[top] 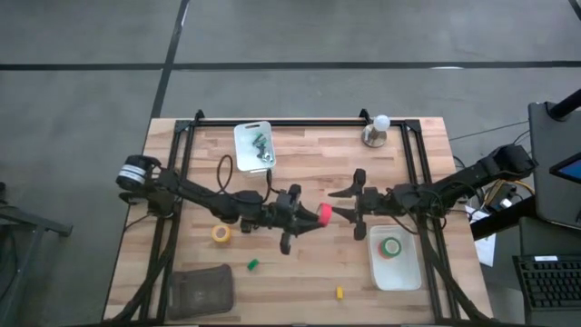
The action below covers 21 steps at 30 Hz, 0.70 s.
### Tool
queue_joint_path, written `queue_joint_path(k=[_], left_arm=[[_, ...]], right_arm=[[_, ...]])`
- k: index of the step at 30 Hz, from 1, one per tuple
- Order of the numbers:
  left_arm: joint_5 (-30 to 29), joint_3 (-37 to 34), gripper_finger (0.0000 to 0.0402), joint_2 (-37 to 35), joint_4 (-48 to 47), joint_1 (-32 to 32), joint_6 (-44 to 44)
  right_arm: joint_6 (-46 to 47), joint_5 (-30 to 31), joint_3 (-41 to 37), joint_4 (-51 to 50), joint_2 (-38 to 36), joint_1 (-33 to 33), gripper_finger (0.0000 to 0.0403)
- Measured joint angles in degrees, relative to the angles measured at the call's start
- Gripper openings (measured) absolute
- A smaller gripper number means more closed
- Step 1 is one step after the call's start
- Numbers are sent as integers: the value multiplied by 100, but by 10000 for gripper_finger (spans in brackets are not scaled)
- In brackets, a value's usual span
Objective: Pick and place Stapler, Stapler remover, tape
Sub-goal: Put the red tape into the bottom white bin
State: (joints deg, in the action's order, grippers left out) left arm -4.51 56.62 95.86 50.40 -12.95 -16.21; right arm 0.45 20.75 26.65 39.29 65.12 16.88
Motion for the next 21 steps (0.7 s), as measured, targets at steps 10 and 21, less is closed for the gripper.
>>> queue_joint_path(k=[10, 21], left_arm=[[-163, -9, 57, -35, -49, -2, 144], [-191, -13, 57, -184, -221, 9, 262]], right_arm=[[48, -22, 19, -42, 37, -2, 164], [7, -79, 24, -80, 24, 3, 157]])
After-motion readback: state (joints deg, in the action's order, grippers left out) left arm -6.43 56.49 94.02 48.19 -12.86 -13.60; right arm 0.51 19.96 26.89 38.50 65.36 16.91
